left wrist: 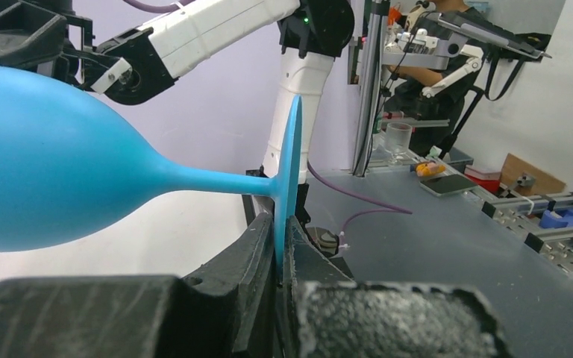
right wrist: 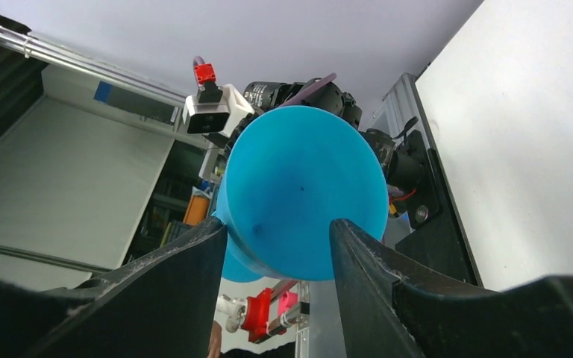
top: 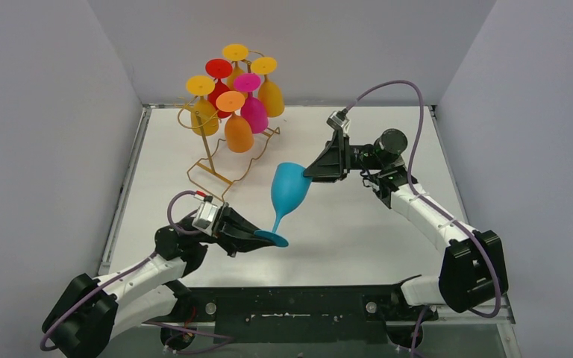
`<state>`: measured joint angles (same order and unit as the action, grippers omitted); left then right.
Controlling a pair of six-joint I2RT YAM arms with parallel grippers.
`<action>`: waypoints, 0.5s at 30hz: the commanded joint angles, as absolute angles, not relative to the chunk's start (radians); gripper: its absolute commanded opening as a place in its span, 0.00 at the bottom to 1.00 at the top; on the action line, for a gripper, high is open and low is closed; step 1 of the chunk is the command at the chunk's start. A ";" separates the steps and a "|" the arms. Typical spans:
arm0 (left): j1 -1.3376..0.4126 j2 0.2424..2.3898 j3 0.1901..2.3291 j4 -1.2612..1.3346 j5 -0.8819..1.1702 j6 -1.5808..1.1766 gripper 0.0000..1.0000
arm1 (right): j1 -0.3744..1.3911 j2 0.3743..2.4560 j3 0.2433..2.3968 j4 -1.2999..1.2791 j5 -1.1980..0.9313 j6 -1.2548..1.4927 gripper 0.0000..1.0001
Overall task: Take the wine glass off the wine glass rack
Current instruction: Place the wine glass at the center of the board.
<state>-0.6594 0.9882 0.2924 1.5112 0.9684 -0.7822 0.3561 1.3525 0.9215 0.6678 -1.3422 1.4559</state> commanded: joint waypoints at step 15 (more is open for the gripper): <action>-0.666 0.818 0.320 1.314 1.033 -0.691 0.00 | 0.434 1.413 1.153 0.564 -1.448 1.338 0.40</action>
<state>-0.6594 0.8459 0.2756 1.4040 0.9874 -0.7307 0.4118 1.4025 1.0794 0.5873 -1.4265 1.3602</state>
